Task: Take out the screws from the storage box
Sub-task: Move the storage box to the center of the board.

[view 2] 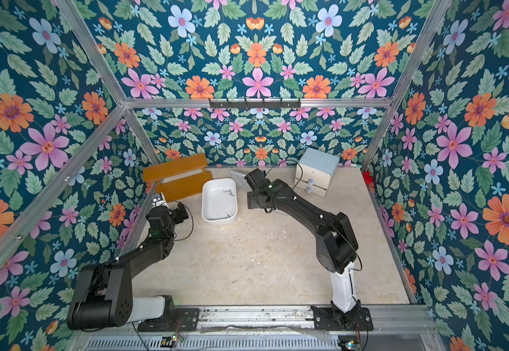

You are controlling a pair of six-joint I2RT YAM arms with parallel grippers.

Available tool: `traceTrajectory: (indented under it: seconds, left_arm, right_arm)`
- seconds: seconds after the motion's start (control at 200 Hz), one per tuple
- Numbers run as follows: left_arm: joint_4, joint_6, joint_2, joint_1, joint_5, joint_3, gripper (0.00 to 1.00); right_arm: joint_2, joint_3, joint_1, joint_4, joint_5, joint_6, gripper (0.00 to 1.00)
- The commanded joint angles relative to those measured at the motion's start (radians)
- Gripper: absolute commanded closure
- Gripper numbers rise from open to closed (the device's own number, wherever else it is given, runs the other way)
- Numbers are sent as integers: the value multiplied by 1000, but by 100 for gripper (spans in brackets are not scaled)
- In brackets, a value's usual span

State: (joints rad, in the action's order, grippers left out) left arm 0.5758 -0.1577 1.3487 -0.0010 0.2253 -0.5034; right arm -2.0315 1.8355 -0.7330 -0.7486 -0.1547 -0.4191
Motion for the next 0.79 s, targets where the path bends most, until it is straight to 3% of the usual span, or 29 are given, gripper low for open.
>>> traceTrajectory:
  seconds: [0.0, 0.17, 0.28, 0.445, 0.79]
  left_arm:
    - [-19, -5, -2, 1, -12, -5, 1]
    - [7, -10, -30, 1, -13, 22, 1]
    - [10, -11, -29, 1, -5, 23, 1]
    - [7, -9, -17, 1, -24, 13, 1]
    - [16, -11, -21, 1, -27, 16, 1]
  right_arm:
    - [-100, 140, -26, -163, 58, -28, 26]
    - [-226, 311, -54, -203, 117, -26, 25]
    - [-331, 455, -55, -260, 133, -26, 36]
    - [-456, 645, -60, -341, 140, -21, 41]
    - [-525, 709, -62, -329, 150, -20, 41]
